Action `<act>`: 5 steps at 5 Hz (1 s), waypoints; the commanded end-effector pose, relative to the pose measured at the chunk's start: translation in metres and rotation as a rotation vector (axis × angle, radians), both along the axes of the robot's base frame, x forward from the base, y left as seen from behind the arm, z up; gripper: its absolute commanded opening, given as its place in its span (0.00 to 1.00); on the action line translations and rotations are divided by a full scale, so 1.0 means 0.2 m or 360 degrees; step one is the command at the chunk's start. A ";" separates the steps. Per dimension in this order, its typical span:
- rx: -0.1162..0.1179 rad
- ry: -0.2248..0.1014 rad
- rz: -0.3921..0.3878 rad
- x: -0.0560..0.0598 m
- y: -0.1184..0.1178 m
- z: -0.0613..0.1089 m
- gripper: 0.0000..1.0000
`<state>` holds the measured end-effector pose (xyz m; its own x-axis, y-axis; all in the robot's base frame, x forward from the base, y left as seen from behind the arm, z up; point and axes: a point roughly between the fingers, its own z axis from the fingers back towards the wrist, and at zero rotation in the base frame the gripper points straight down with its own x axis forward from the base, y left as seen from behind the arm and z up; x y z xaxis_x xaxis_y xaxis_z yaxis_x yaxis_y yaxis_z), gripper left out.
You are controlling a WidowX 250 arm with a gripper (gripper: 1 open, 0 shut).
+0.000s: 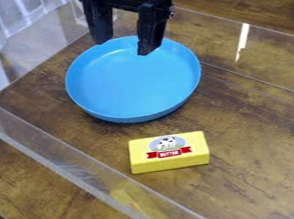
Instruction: Put the yellow block in the blue tray
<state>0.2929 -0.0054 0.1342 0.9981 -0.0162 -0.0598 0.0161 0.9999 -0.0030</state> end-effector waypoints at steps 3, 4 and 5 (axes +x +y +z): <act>-0.0015 0.0059 -0.0333 -0.03 -0.04 -0.12 1.00; -0.0021 0.0062 -0.0515 -0.05 -0.07 -0.17 1.00; -0.0022 0.0043 -0.0731 -0.08 -0.11 -0.22 1.00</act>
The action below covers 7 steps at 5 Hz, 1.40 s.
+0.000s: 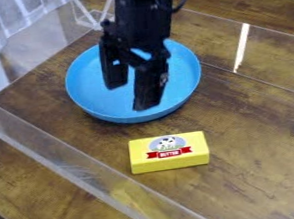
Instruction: Put the yellow block in the blue tray
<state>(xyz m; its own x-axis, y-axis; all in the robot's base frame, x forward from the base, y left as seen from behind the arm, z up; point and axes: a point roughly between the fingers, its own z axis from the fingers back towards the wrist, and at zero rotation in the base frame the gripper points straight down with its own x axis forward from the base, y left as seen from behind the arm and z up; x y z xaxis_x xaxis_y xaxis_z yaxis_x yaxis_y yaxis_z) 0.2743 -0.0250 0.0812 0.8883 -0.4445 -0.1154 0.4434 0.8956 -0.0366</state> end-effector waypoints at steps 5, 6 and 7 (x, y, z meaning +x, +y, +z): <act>0.0006 -0.0151 -0.0354 -0.01 -0.11 -0.23 1.00; -0.0004 -0.0152 -0.0340 -0.01 -0.11 -0.25 1.00; -0.0013 -0.0154 -0.0326 0.00 -0.11 -0.27 1.00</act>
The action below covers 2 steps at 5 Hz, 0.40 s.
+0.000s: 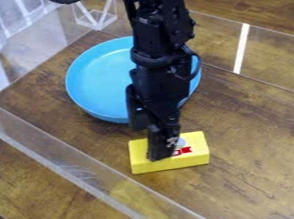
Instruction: Put the yellow block in the blue tray
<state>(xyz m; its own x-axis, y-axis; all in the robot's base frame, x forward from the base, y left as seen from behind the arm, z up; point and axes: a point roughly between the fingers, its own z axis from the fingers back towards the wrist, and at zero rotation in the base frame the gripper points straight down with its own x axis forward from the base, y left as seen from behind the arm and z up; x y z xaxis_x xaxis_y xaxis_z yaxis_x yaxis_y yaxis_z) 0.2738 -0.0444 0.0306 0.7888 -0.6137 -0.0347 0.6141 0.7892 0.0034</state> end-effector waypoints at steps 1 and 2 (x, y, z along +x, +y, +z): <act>-0.0009 -0.0007 0.0004 0.00 -0.01 -0.04 1.00; -0.0020 -0.0005 0.0019 0.00 0.00 -0.05 1.00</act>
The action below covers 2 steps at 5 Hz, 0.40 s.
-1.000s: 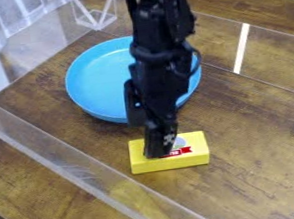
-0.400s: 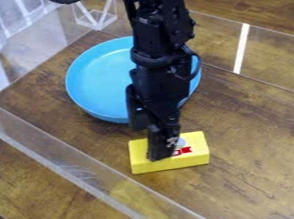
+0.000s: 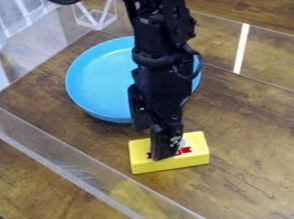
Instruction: Put the yellow block in the blue tray
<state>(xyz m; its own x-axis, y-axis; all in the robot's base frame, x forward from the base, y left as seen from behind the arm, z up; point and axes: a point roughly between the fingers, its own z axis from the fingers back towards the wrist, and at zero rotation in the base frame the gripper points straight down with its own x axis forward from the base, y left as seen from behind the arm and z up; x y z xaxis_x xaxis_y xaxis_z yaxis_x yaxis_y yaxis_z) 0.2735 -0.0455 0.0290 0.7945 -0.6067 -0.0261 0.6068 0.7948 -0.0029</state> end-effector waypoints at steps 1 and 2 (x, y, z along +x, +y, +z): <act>-0.0014 0.0002 0.0018 0.00 0.01 -0.05 1.00; -0.0024 0.0006 0.0034 -0.01 0.01 -0.06 1.00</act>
